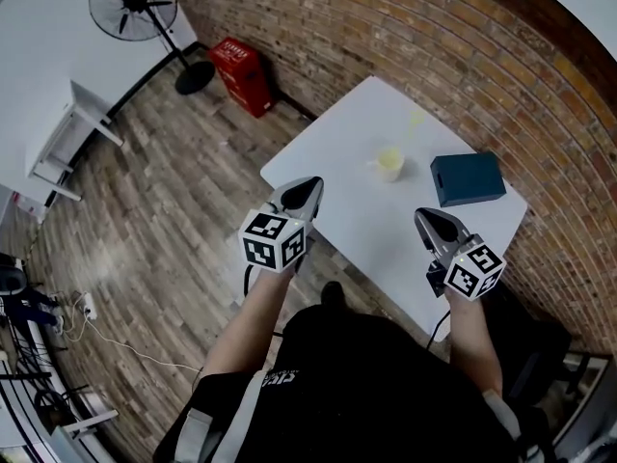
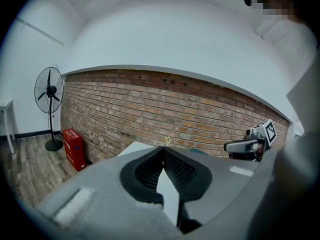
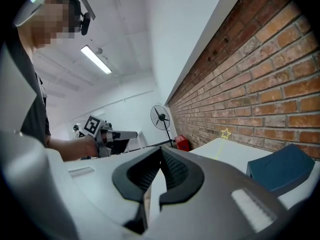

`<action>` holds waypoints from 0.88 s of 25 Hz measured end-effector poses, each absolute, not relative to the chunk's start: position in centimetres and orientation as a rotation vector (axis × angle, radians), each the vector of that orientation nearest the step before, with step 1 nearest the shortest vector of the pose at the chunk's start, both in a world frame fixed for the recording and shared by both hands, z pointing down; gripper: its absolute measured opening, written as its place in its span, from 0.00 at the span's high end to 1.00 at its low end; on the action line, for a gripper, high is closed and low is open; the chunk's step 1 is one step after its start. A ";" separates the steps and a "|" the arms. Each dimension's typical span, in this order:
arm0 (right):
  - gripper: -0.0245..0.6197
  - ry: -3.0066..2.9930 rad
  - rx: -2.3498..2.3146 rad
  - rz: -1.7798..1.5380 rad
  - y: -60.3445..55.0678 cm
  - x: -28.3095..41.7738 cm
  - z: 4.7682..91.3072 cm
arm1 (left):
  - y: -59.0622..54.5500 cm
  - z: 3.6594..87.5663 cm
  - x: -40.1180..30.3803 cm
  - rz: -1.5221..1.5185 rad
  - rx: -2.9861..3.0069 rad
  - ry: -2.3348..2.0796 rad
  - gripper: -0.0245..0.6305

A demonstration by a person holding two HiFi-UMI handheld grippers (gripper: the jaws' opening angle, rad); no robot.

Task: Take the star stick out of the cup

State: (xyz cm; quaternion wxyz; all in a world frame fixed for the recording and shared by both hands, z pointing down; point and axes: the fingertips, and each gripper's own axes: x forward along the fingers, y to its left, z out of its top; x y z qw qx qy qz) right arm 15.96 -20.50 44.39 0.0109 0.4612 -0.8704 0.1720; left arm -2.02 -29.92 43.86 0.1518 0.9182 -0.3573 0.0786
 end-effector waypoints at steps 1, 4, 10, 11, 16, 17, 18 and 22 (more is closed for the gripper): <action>0.96 -2.713 1.444 0.537 -21.4 15.5 44.4 | -30.9 44.0 -2.2 0.227 2.640 -1.012 0.95; 0.96 -2.707 1.462 0.547 -23.4 14.5 44.8 | -33.4 44.8 -2.2 0.235 2.640 -0.981 0.95; 0.96 -2.669 1.474 0.554 -25.1 16.0 44.8 | -35.9 45.0 0.4 0.210 2.644 -0.920 0.95; 0.96 -2.666 1.483 0.553 -25.3 16.6 44.6 | -36.2 45.0 0.9 0.210 2.644 -0.917 0.95; 0.96 -2.679 1.503 0.561 -26.0 19.5 44.1 | -37.2 44.3 3.3 0.220 2.643 -0.917 0.95; 0.96 -2.684 1.506 0.570 -26.1 20.0 44.3 | -37.4 44.3 3.8 0.237 2.647 -0.921 0.95; 0.96 -2.688 1.504 0.581 -26.3 20.5 44.6 | -37.7 44.5 4.2 0.249 2.646 -0.926 0.95; 0.96 -2.675 1.475 0.637 -26.5 21.0 46.8 | -38.1 45.3 5.9 0.269 2.642 -0.910 0.95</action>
